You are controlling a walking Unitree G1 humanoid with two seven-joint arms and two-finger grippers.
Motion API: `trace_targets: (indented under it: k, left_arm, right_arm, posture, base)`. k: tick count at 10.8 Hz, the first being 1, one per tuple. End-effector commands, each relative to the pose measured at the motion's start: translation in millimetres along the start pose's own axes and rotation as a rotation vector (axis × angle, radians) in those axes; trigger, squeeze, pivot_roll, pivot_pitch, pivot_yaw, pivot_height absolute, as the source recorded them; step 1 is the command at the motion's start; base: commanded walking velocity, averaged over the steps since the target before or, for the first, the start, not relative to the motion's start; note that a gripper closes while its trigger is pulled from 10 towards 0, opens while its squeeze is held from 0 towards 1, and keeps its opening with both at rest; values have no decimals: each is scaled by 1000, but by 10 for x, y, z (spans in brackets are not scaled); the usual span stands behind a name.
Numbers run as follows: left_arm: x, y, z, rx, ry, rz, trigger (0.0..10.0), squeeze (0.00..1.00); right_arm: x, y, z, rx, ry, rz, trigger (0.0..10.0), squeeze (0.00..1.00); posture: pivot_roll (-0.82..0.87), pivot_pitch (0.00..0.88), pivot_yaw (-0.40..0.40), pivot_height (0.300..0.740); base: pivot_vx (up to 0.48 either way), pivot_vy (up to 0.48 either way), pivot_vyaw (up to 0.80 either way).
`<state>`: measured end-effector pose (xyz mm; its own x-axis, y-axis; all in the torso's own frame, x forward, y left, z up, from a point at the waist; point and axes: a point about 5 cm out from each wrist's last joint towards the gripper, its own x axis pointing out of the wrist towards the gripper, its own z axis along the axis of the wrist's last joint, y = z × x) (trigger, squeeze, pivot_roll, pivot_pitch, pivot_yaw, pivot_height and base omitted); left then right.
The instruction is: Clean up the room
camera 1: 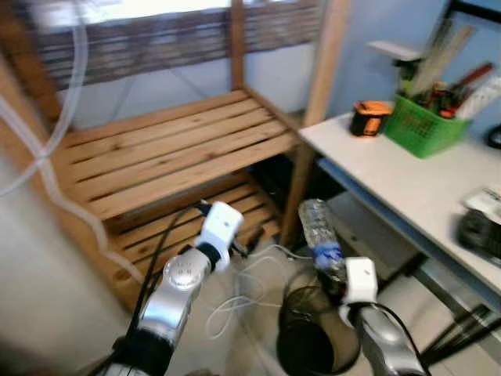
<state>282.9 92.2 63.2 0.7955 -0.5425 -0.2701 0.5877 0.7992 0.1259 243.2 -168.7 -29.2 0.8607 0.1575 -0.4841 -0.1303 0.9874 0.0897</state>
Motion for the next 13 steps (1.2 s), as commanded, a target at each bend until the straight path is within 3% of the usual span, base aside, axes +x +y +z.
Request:
trace_targets:
  k: [1,4,6,7,11,13]
  left_arm:
    - [-24,-26,-12,23,23,-28,10000,0]
    - [-231,-113,4,27,39,-95,10000,0]
    - [-521,-210,-57,-11,62,-164,10000,0]
    - [-577,-213,-88,-38,75,-144,10000,0]
    - [-549,-107,-95,-91,36,-34,10000,0]
    - [-383,-144,-5,-90,-18,-37,10000,0]
  right_arm:
    - [49,31,83,-4,-34,-3,10000,27]
    - [198,210,151,-20,-8,-6,10000,0]
    - [276,91,338,-92,-30,-145,10000,0]
    - [275,-37,405,-116,-41,-226,10000,0]
    - [106,-559,442,-166,-72,-390,10000,0]
    - [54,-608,468,-171,-132,-353,10000,0]
  posture:
    - [136,54,24,740]
    - [244,132,48,740]
    - [254,166,54,740]
    - [247,171,38,740]
    - [140,110,-21,740]
    - [82,64,-32,740]
  base:
    - [0,0,0]
    - [0,0,0]
    - [0,0,0]
    - [0,0,0]
    - [0,0,0]
    - [0,-457,0]
